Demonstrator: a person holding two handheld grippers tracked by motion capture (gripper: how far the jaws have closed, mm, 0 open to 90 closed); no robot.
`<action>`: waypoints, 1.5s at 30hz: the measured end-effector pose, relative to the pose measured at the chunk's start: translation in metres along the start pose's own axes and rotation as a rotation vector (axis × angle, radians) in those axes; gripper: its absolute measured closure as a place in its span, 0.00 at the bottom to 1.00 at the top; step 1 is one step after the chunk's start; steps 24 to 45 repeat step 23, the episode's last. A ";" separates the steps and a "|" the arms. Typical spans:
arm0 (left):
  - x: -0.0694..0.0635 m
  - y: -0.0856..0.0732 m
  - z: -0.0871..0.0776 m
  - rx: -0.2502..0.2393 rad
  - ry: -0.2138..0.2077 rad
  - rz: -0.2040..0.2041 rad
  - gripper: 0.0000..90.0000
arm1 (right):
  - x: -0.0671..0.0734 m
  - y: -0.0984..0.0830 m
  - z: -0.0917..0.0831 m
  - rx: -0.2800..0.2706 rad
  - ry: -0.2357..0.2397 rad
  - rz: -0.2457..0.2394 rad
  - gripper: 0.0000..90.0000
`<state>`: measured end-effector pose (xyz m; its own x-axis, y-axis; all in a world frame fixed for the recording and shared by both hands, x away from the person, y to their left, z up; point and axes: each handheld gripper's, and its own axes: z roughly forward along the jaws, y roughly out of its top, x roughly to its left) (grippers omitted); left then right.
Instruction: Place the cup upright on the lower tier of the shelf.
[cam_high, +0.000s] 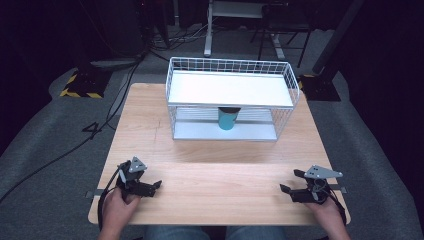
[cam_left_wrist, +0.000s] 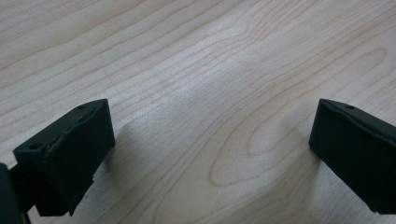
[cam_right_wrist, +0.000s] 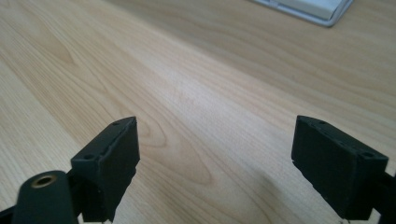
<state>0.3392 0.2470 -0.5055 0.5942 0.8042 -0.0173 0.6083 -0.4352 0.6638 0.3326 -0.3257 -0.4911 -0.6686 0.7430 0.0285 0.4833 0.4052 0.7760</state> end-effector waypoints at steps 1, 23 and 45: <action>0.000 0.000 0.000 0.000 0.000 0.001 0.01 | 0.000 -0.001 0.002 0.017 0.001 -0.003 0.17; 0.000 0.000 0.000 -0.001 0.000 -0.002 0.01 | 0.010 -0.003 0.020 0.090 -0.044 -0.009 0.04; 0.000 0.000 0.000 -0.001 0.000 -0.002 0.01 | 0.010 -0.003 0.020 0.090 -0.044 -0.009 0.04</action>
